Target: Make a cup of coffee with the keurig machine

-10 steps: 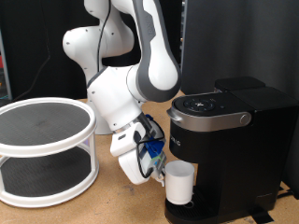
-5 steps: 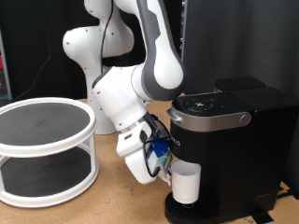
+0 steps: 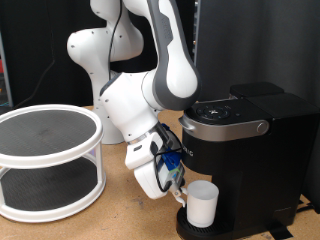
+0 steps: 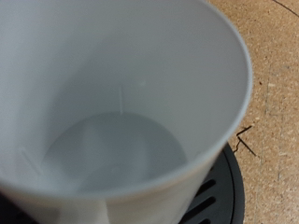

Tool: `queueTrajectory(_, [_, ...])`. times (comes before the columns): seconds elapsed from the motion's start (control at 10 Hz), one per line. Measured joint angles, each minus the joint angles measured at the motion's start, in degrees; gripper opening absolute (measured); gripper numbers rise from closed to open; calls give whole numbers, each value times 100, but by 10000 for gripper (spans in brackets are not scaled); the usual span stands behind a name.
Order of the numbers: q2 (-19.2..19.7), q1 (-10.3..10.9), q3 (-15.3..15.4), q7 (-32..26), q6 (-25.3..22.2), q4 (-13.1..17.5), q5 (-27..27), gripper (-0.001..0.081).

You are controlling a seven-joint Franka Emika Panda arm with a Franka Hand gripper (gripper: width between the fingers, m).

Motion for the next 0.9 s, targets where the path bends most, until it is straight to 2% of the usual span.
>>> queueTrajectory(0.1, [6, -3, -2, 0, 1, 8, 4, 348])
queueTrajectory(0.2, [6, -3, -2, 0, 1, 8, 4, 348])
queueTrajectory(0.3, [5, -6, -6, 0, 1, 2, 4, 484])
queueTrajectory(0.4, [-9, -18, -28, 37, -30, -30, -75, 484])
queueTrajectory(0.5, [-54, -66, -84, 111, -150, -110, -265, 685])
queueTrajectory(0.6, [-175, -146, -163, 140, -345, -225, -408, 770])
queueTrajectory(0.9, [-735, -451, -462, 159, -1046, -593, -841, 801])
